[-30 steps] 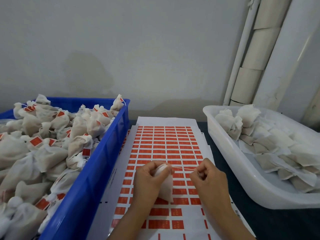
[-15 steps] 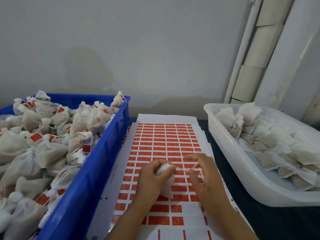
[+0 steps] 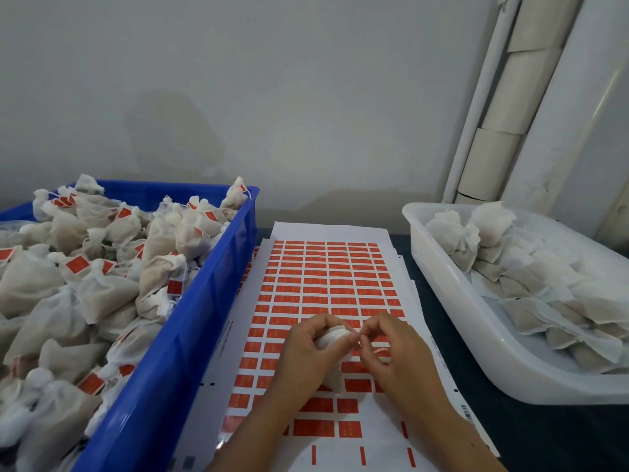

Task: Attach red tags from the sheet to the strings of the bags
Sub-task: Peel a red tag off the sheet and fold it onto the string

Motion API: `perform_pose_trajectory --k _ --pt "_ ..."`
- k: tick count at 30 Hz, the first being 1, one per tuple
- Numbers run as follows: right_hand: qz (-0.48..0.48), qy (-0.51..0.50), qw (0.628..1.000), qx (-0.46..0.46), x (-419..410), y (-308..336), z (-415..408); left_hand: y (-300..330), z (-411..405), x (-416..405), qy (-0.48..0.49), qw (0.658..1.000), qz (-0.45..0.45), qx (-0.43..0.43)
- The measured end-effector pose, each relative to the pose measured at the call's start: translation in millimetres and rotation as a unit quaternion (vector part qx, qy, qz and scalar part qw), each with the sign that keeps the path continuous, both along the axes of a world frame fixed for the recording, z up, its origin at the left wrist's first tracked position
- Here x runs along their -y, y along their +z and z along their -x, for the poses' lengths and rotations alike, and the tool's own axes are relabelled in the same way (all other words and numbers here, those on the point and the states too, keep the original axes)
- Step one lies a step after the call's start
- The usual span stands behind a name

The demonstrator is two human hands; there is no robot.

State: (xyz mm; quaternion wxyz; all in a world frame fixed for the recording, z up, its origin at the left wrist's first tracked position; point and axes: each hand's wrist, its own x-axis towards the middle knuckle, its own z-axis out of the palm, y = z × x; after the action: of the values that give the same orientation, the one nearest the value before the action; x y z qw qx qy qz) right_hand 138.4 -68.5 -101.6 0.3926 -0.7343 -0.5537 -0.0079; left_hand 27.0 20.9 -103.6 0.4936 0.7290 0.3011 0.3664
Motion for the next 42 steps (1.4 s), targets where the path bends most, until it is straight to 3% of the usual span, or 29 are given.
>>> perform_pose_trajectory --k 4,7,10,17,22,27,35,42 --pt "-0.022 -0.037 0.999 0.002 1.2 3.2 -4.3 -0.9 1.1 2.2 -0.049 0.998 0.021 -0.017" --pt "-0.031 -0.063 0.997 -0.02 0.7 3.5 -5.1 -0.6 2.4 2.7 -0.055 0.994 -0.018 -0.091" --pt "-0.024 -0.061 0.997 -0.03 -0.5 1.5 -3.4 0.5 3.9 2.0 -0.042 0.994 -0.033 -0.095" --pt "-0.027 -0.014 0.999 -0.044 -1.2 1.2 -4.8 13.7 6.5 -0.9 -0.063 0.978 0.197 0.025" --pt "-0.019 0.017 0.999 -0.038 0.3 2.6 -1.6 18.3 12.4 -1.4 -0.13 0.957 0.25 0.074" --pt "-0.015 0.059 0.996 -0.064 1.8 6.4 5.8 14.4 9.6 -0.7 -0.117 0.954 0.26 0.093" --pt "0.009 0.034 0.996 -0.081 -0.8 9.8 6.3 12.0 6.8 -0.9 -0.028 0.959 0.259 0.109" --pt "0.061 0.059 0.993 0.083 0.1 13.3 4.0 10.1 6.3 1.2 -0.016 0.985 0.153 0.082"
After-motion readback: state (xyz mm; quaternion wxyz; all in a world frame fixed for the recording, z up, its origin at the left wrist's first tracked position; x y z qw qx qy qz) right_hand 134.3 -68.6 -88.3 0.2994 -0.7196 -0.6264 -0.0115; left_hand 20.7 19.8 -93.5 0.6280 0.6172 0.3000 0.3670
